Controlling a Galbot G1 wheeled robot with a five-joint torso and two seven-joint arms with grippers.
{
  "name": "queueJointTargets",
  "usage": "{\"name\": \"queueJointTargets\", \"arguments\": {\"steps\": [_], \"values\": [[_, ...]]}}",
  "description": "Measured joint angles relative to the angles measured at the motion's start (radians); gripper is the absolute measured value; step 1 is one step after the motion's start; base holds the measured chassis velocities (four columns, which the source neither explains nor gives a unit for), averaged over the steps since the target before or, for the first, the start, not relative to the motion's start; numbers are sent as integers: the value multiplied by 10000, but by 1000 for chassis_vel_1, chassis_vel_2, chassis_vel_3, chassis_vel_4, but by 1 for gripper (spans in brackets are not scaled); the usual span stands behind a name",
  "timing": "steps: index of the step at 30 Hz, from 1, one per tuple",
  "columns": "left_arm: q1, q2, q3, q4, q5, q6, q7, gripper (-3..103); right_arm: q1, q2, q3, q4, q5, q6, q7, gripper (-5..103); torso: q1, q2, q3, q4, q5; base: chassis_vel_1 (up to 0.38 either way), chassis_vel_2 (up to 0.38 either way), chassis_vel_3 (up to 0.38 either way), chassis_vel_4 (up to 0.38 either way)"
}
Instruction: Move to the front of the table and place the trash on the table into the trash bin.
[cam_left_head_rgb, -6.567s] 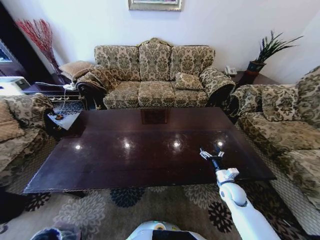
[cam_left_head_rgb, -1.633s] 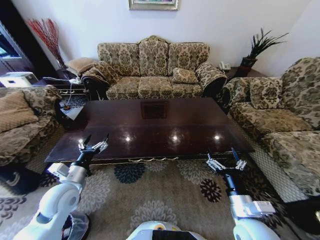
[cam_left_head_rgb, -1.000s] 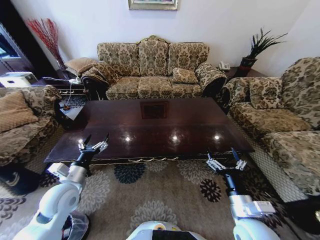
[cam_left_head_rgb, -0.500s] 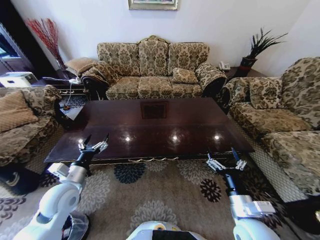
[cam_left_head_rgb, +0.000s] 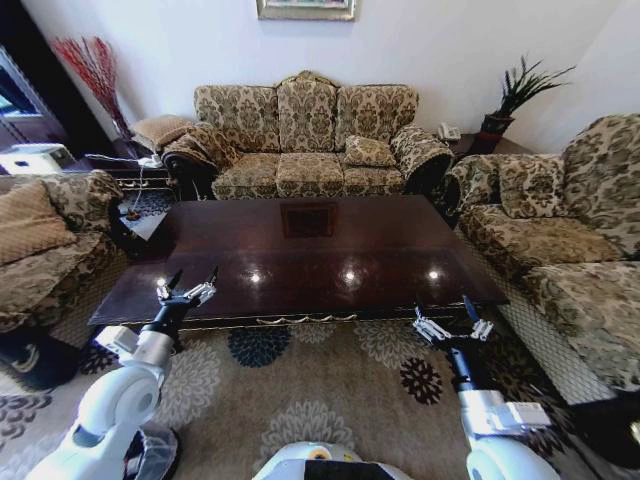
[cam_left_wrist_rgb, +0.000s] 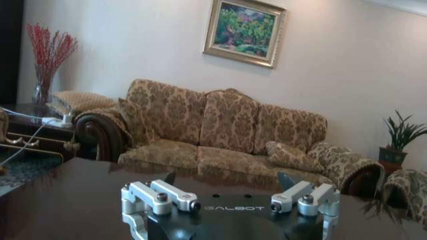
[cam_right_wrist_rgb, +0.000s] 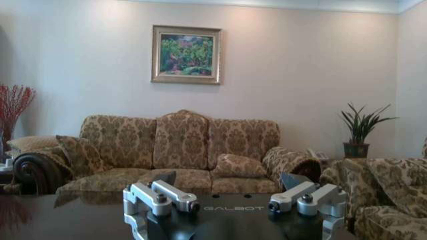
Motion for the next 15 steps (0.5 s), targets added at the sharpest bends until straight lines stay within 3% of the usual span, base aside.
{"name": "queueJointTargets", "arguments": {"steps": [15], "values": [[1, 0, 0, 0, 0, 0, 0, 100, 0, 0, 0, 0, 0, 0, 0, 100, 0, 0, 0, 0, 0, 0, 0, 0, 0]]}}
